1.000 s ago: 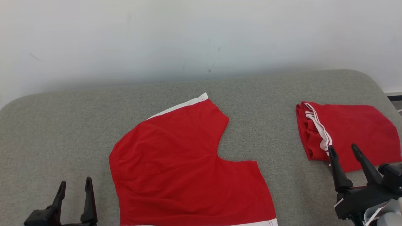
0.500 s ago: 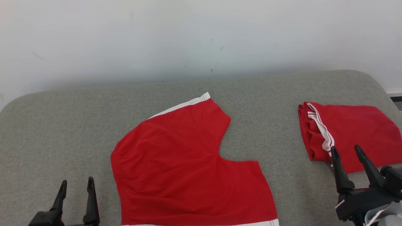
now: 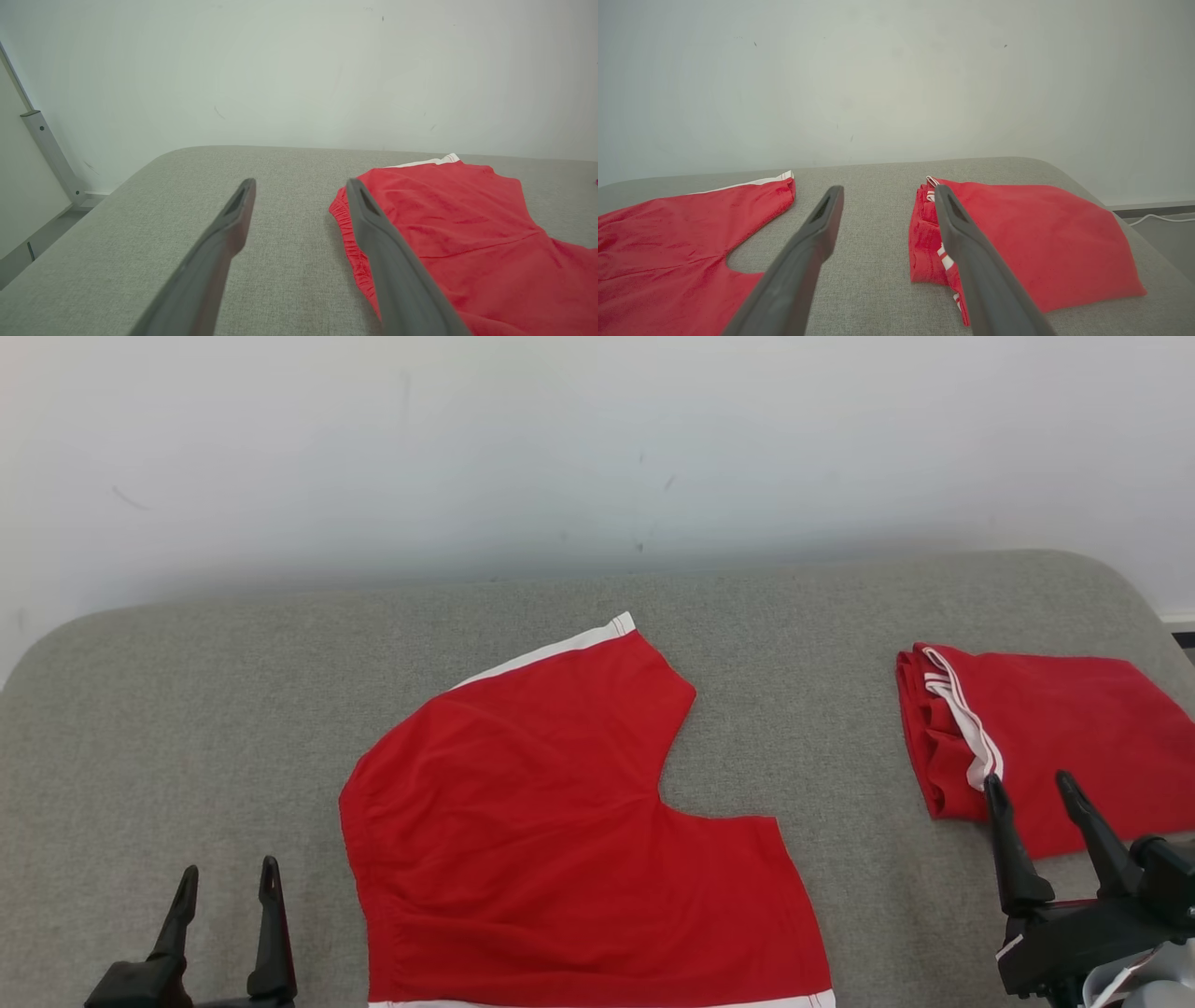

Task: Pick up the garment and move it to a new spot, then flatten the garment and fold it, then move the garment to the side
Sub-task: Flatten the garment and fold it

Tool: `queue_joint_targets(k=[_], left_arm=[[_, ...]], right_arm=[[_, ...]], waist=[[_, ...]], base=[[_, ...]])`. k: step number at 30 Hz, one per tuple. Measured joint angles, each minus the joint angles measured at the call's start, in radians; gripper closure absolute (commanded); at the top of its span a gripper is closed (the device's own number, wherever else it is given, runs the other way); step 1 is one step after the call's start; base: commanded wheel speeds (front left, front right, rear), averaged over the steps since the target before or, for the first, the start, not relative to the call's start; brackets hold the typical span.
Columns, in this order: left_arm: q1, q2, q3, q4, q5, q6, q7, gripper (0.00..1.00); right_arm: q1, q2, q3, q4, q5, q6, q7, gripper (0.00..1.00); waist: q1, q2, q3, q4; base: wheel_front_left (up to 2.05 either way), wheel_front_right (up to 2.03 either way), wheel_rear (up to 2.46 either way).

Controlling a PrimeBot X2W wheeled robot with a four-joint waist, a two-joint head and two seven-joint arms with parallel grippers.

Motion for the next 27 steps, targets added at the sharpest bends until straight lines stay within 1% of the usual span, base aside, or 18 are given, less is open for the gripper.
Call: queue_joint_targets(k=[7,10,16,19,23,27], left_arm=[[0.0,0.001,-0.001,0.0,0.002,0.0,0.0,0.0],[0.002,0.001,-0.016,-0.001,0.002,-0.003,0.007,0.0],[0.022,0.013,-0.058,-0.001,0.001,-0.052,0.06,0.0],[0.022,0.02,-0.07,-0.012,0.003,-0.061,0.078,0.0],[0.021,0.032,-0.09,-0.018,0.002,-0.09,0.121,0.0],[0.029,0.035,-0.1,-0.03,0.001,-0.1,0.166,0.0]], right_arm=[[0.001,0.013,-0.009,0.003,-0.011,0.01,0.0,0.0],[0.003,0.016,-0.008,0.012,-0.014,0.026,0.0,0.0],[0.035,0.014,0.018,0.035,0.014,0.078,0.009,0.0],[0.045,0.011,0.021,0.035,0.015,0.082,0.011,0.0],[0.045,0.005,0.032,0.028,0.018,0.098,0.028,0.0],[0.044,0.003,0.044,0.026,0.021,0.114,0.053,0.0]], waist=[[0.0,0.0,-0.004,0.005],[0.0,0.0,-0.006,0.007],[0.0,0.0,-0.01,0.013],[0.0,-0.0001,-0.01,0.017],[0.0,0.0,-0.008,0.026],[0.0,0.0,-0.007,0.034]], base=[[0.0,0.0,0.0],[0.0,0.0,0.0],[0.0,0.0,0.0],[0.0,0.0,0.0],[0.0,0.0,0.0],[0.0,0.0,0.0]])
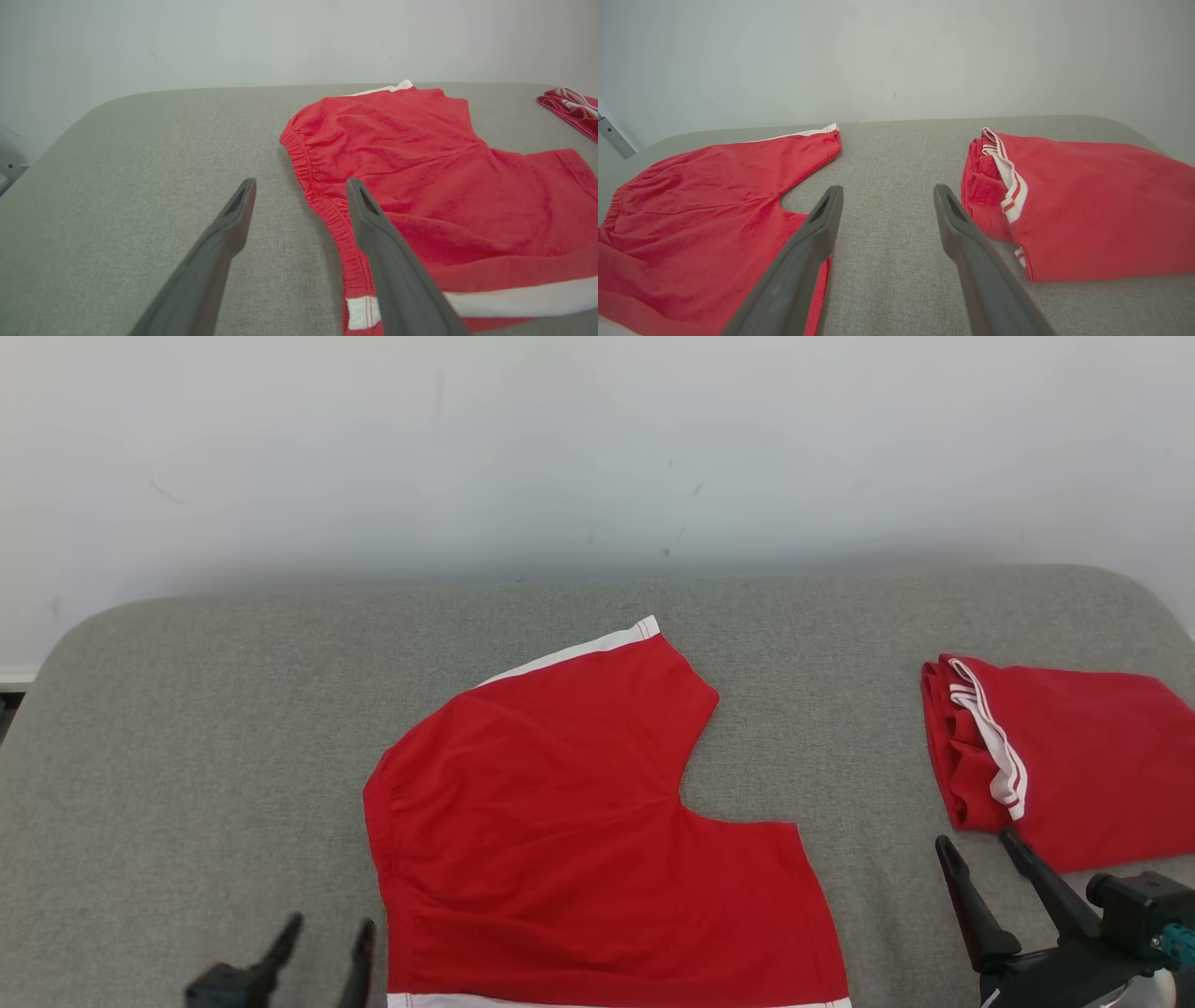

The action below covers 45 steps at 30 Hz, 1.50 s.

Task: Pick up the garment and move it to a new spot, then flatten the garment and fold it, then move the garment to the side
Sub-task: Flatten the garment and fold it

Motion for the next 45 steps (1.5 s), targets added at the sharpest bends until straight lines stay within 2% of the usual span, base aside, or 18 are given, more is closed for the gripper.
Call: queue_joint_targets(k=[6,12,17,24,25,26,27,28,29,30,31,32,33,34,45], left_arm=[[0.025,0.033,-0.046,-0.011,0.007,-0.041,0.098,0.0],[0.034,0.03,-0.074,-0.028,-0.04,-0.096,0.194,0.0],[0.051,0.022,-0.088,-0.016,-0.078,-0.106,0.285,0.0],[0.041,0.025,-0.096,0.013,-0.104,-0.122,0.347,0.0],[0.033,0.025,-0.103,0.02,-0.11,-0.123,0.355,0.07],[0.023,0.024,-0.106,0.024,-0.114,-0.123,0.359,0.29],[0.013,0.026,-0.112,0.027,-0.114,-0.124,0.361,0.29],[0.004,0.026,-0.113,0.028,-0.114,-0.129,0.361,0.42],[-0.002,0.025,-0.114,0.029,-0.115,-0.131,0.364,0.44],[-0.008,0.026,-0.118,0.034,-0.114,-0.131,0.37,0.34],[-0.011,0.025,-0.12,0.037,-0.114,-0.131,0.372,0.33],[-0.014,0.025,-0.122,0.042,-0.115,-0.132,0.376,0.43],[-0.015,0.025,-0.124,0.046,-0.116,-0.132,0.376,0.67],[-0.016,0.025,-0.128,0.052,-0.117,-0.132,0.376,1.0],[-0.038,0.028,-0.142,0.075,-0.118,-0.14,0.365,1.0]], right_arm=[[0.0,-0.011,0.006,-0.002,0.009,0.006,0.029,0.0],[0.04,-0.016,0.034,-0.014,0.035,0.015,0.099,0.0],[0.043,-0.025,0.044,-0.021,0.044,0.017,0.155,0.0],[0.06,-0.026,0.069,-0.037,0.078,0.017,0.239,0.0],[0.061,-0.026,0.072,-0.037,0.088,0.017,0.249,0.0],[0.061,-0.026,0.074,-0.04,0.094,0.017,0.257,0.0],[0.06,-0.027,0.075,-0.042,0.095,0.017,0.267,0.0],[0.06,-0.027,0.076,-0.044,0.095,0.017,0.276,0.0],[0.061,-0.027,0.077,-0.046,0.096,0.017,0.284,0.0],[0.061,-0.027,0.078,-0.048,0.097,0.017,0.289,0.0],[0.061,-0.028,0.078,-0.051,0.097,0.016,0.298,0.0],[0.061,-0.029,0.079,-0.053,0.098,0.016,0.304,0.0],[0.061,-0.03,0.079,-0.054,0.098,0.016,0.31,0.0],[0.061,-0.031,0.08,-0.056,0.098,0.015,0.318,0.0],[0.092,-0.045,0.1,-0.112,0.144,0.017,0.406,0.0]], waist=[[0.0,0.0,0.001,0.008],[0.0,0.0,0.003,0.017],[0.0,0.0,0.008,0.022],[0.0,0.0,0.02,0.02],[0.0,0.0,0.022,0.02],[0.0,0.0001,0.024,0.02],[0.0,0.0,0.026,0.02],[0.0,0.0,0.028,0.019],[0.0,0.0,0.03,0.02],[0.0,0.0,0.032,0.02],[0.0,0.0,0.033,0.02],[0.0,0.0,0.035,0.021],[0.0,0.0,0.037,0.021],[0.0,0.0001,0.038,0.021],[0.0,0.0,0.046,0.029]], base=[[0.0,0.0,0.0],[0.0,0.0,0.0],[0.0,0.0,0.0],[0.0,0.0,0.0],[0.0,0.0,0.0],[0.0,0.0,0.0],[0.0,0.0,0.0],[0.0,0.0,0.0],[0.0,0.0,0.0],[0.0,0.0,0.0],[0.0,0.0,0.0],[0.0,0.0,0.0],[0.0,0.0,0.0],[0.0,0.0,0.0],[0.0,0.0,0.0]])
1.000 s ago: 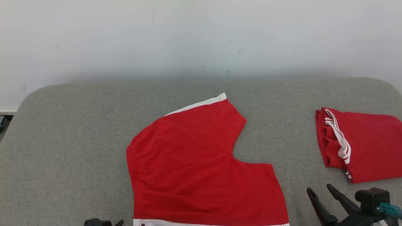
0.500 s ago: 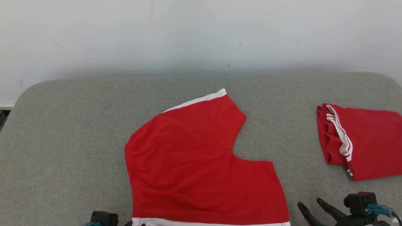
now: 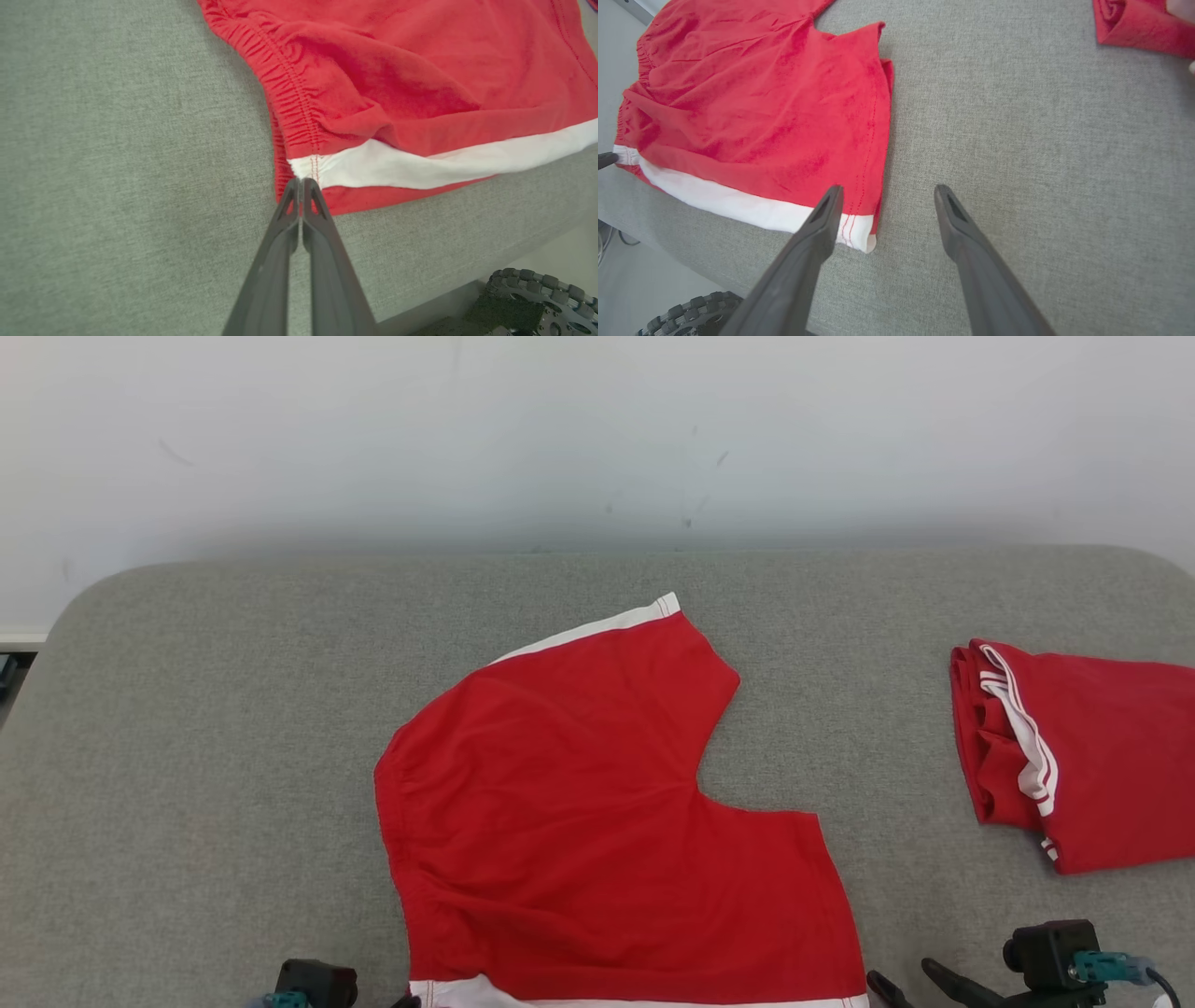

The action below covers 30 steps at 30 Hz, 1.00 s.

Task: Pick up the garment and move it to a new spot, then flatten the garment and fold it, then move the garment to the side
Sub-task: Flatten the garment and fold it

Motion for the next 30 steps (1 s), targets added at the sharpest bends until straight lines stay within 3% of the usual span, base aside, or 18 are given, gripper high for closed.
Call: queue_joint_targets(k=[8,14,25,26,27,29,30], left_arm=[[-0.001,0.005,0.0,-0.002,0.0,-0.001,-0.022,1.0],[-0.024,0.002,-0.004,0.001,0.0,-0.001,-0.034,1.0],[-0.036,-0.007,-0.019,0.031,-0.009,-0.008,-0.051,1.0],[-0.036,-0.009,-0.019,0.034,-0.01,-0.008,-0.052,1.0],[-0.036,-0.01,-0.021,0.035,-0.01,-0.008,-0.053,1.0],[-0.036,-0.012,-0.023,0.038,-0.012,-0.008,-0.061,1.0],[-0.036,-0.012,-0.023,0.04,-0.015,-0.008,-0.061,1.0]], right_arm=[[0.006,-0.022,0.02,-0.039,0.008,-0.001,0.06,0.0],[-0.006,-0.028,0.067,0.0,-0.043,-0.018,0.107,0.0],[-0.066,-0.009,0.109,0.068,-0.077,-0.016,0.123,0.0],[-0.068,-0.004,0.112,0.073,-0.077,-0.012,0.123,0.07],[-0.073,0.002,0.114,0.076,-0.077,-0.009,0.122,0.64],[-0.082,0.011,0.116,0.077,-0.077,0.001,0.118,1.0],[-0.082,0.015,0.116,0.078,-0.077,0.002,0.112,1.0]], waist=[[0.0,0.0001,0.011,0.006],[0.0,0.0,0.018,0.015],[-0.0001,0.0,0.019,0.032],[0.0,0.0,0.019,0.032],[0.0,0.0,0.019,0.033],[0.0,0.0,0.019,0.033],[0.0,0.0,0.019,0.033]], base=[[0.0,0.0,0.0],[0.0,0.0,0.0],[0.0,0.0,0.0],[0.0,0.0,0.0],[0.0,0.0,0.0],[0.0,0.0,0.0],[0.0,0.0,0.0]])
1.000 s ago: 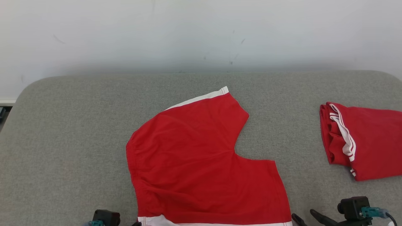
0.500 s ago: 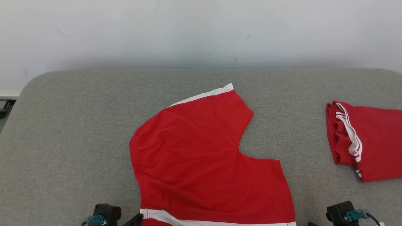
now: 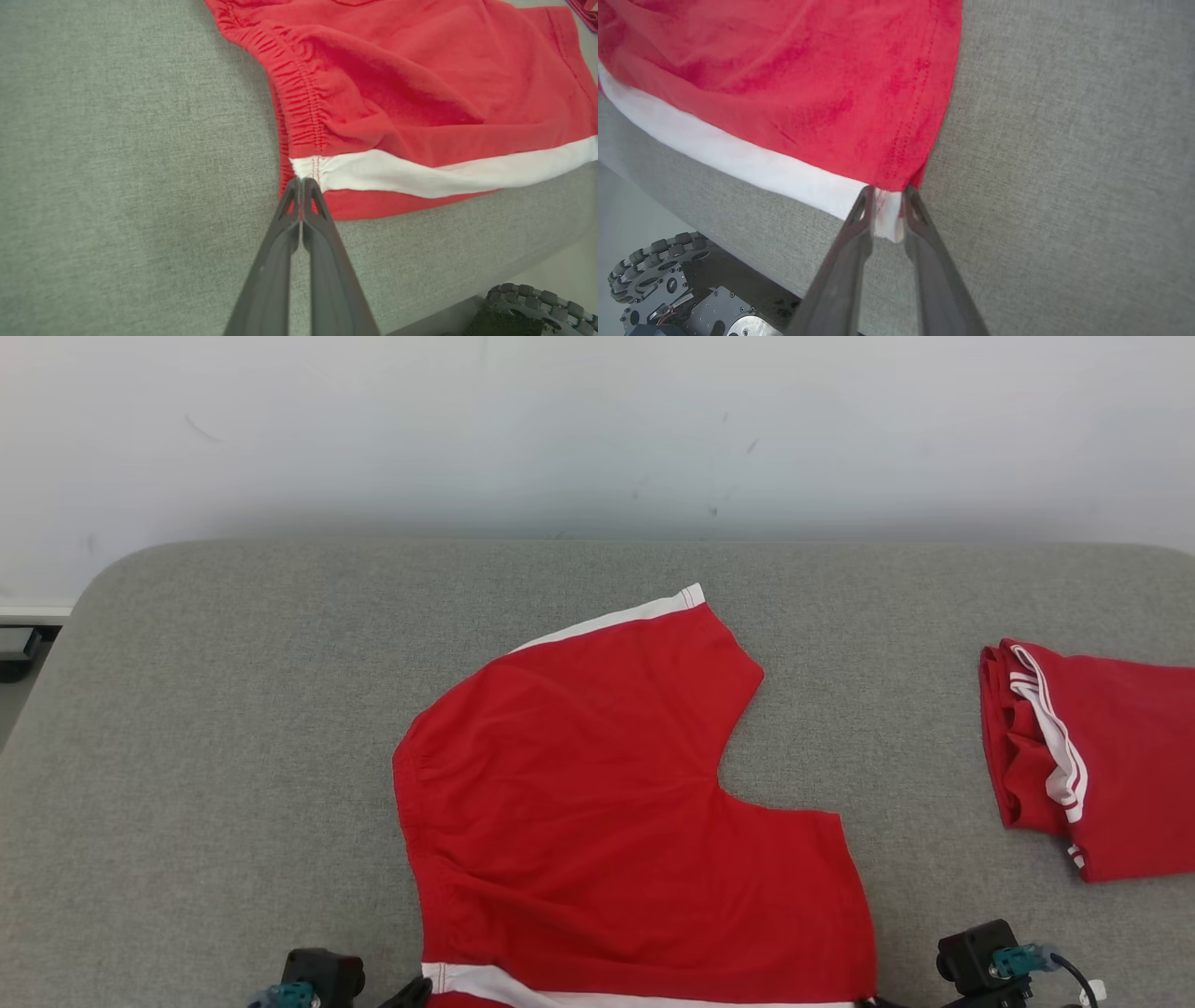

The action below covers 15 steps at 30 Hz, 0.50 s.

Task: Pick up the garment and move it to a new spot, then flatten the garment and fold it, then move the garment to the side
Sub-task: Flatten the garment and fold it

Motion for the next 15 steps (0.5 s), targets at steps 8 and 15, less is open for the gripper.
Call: queue_joint_targets(k=[8,15], left_arm=[[0.0,0.0,0.001,0.015,-0.005,0.0,-0.017,1.0],[0.0,0.009,0.012,-0.015,-0.005,0.0,-0.036,1.0]], right_arm=[[-0.018,-0.005,-0.032,0.004,0.001,0.015,-0.041,1.0],[-0.022,-0.023,-0.096,-0.028,0.032,0.018,-0.093,1.0]], waist=[[0.0,-0.0001,-0.002,-0.002],[0.0,0.0,-0.004,0.0]], base=[[0.0,0.0,0.0],[0.0,0.0,0.0]])
